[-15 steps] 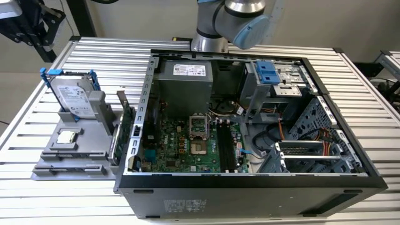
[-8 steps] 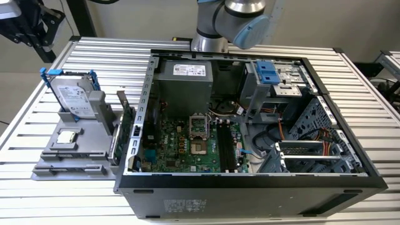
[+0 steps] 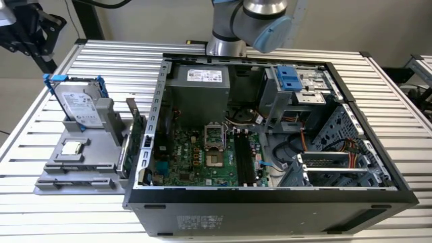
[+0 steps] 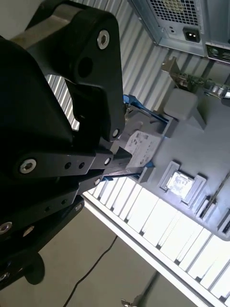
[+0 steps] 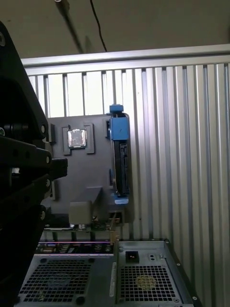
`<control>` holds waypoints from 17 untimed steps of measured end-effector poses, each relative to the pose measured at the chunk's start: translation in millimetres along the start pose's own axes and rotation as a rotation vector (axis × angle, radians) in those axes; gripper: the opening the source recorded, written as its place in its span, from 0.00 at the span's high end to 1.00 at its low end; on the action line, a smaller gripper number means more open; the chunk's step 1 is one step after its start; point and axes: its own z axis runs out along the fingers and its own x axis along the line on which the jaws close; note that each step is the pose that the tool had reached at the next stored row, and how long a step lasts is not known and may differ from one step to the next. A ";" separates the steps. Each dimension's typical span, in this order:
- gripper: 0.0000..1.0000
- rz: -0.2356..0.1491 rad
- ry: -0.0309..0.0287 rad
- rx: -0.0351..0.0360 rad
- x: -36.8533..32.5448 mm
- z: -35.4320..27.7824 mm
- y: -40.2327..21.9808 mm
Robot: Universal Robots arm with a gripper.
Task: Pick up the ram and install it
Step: 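Reach for the ram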
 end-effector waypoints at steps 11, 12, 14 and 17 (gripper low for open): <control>1.00 0.000 0.0000 0.0000 -0.3 -0.2 -4.5; 1.00 0.000 0.0000 0.0000 -0.3 -0.2 -4.6; 1.00 0.000 0.0000 0.0000 -0.3 -0.2 -5.0; 1.00 0.000 0.0000 0.0000 -0.3 -0.2 -5.6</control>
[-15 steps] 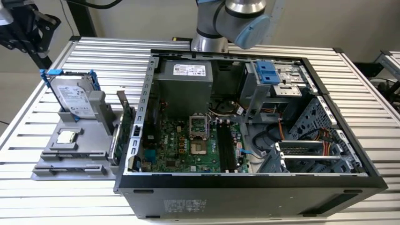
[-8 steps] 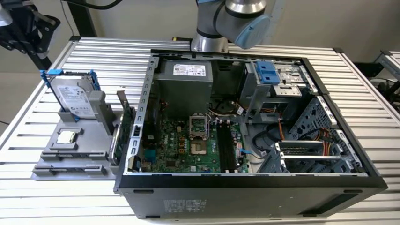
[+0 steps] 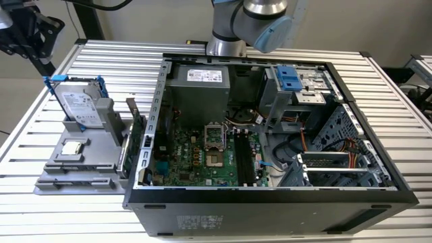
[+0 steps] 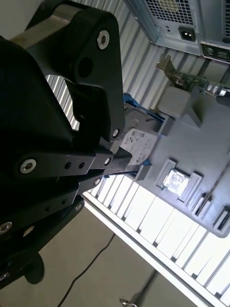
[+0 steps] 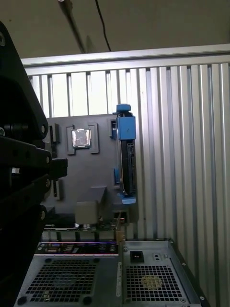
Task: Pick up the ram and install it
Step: 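Reach for the ram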
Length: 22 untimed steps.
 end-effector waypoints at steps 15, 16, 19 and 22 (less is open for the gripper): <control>1.00 0.000 0.0000 -0.0002 -0.6 -0.4 -9.2; 1.00 0.000 0.0001 -0.0001 -0.7 -0.5 -11.5; 1.00 0.000 0.0003 -0.0001 -1.5 -1.1 -23.7; 1.00 0.000 0.0005 -0.0001 -2.3 -1.4 -37.0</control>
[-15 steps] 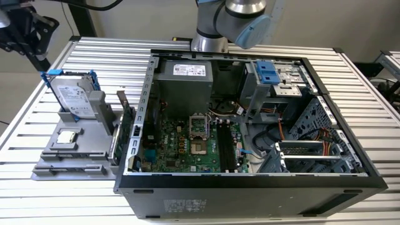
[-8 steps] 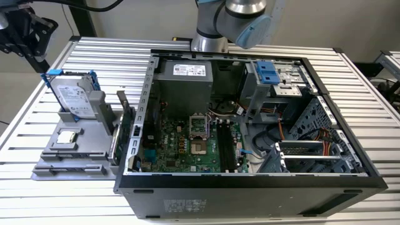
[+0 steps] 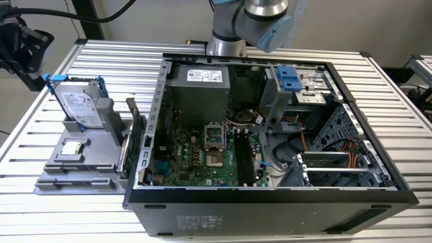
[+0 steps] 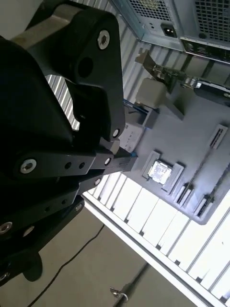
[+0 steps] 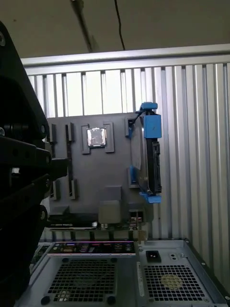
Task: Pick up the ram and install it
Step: 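Reach for the ram, then pick up the ram and move it above insertion slot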
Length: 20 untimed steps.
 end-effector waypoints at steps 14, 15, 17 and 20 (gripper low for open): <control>1.00 -0.001 0.0005 0.0001 -5.7 -1.3 -51.9; 1.00 -0.001 0.0005 0.0000 -6.3 -1.3 -53.9; 1.00 -0.002 0.0005 0.0000 -6.6 -1.3 -55.4; 1.00 -0.002 0.0005 0.0000 -6.7 -1.3 -55.4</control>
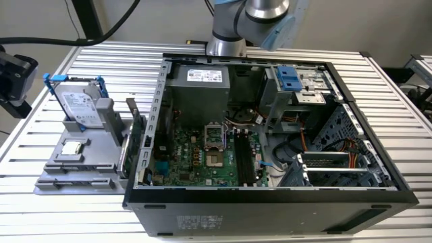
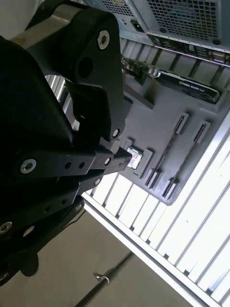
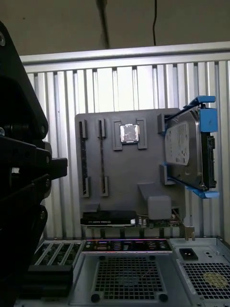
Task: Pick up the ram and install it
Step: 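Pick up the ram and move it above insertion slot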
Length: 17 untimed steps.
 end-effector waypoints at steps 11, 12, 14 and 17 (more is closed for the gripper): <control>1.00 -0.001 0.0001 0.0000 0.0 0.0 0.0; 1.00 -0.002 0.0002 -0.0001 0.0 0.0 0.0; 1.00 -0.010 0.0006 -0.0003 0.0 0.0 0.0; 1.00 -0.040 0.0020 -0.0009 0.0 0.0 0.1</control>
